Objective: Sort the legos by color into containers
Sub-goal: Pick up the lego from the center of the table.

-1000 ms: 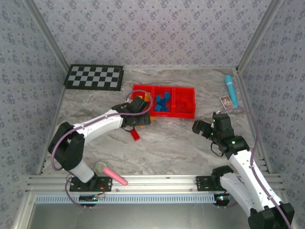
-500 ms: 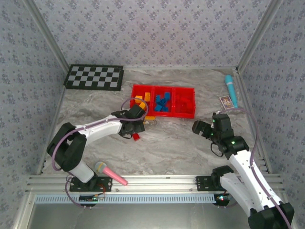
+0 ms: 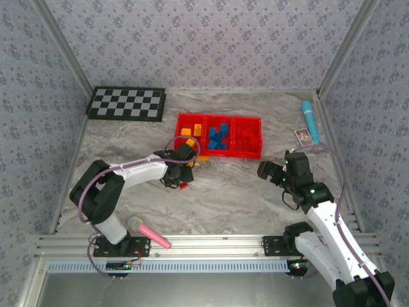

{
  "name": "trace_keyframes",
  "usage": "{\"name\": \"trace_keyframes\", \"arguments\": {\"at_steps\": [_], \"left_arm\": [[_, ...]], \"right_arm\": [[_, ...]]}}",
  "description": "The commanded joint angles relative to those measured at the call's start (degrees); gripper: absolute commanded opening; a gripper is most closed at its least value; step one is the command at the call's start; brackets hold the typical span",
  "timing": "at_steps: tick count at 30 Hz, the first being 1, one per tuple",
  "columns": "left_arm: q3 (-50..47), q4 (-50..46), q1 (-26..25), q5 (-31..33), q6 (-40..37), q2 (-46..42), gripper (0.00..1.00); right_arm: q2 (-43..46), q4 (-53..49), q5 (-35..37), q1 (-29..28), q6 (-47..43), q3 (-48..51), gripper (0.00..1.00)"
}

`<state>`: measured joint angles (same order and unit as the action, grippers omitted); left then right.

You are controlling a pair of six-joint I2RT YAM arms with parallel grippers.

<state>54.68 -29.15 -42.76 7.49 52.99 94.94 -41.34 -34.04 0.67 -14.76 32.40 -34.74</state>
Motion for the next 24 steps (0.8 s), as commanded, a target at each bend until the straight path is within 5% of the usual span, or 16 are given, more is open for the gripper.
{"name": "trace_keyframes", "arguments": {"at_steps": [1,24], "left_arm": [[0.4,0.8,0.0,-1.1,-0.3,0.8,0.59],[5.3,-1.5,1.8,-2.6,-9.7,0.6,0.2]], "right_arm": [[0.6,0.2,0.3,-0.4,0.6,0.1,1.0],[-0.1,-0.1,0.3,-0.4,-0.2,-1.5,1.0]]}}
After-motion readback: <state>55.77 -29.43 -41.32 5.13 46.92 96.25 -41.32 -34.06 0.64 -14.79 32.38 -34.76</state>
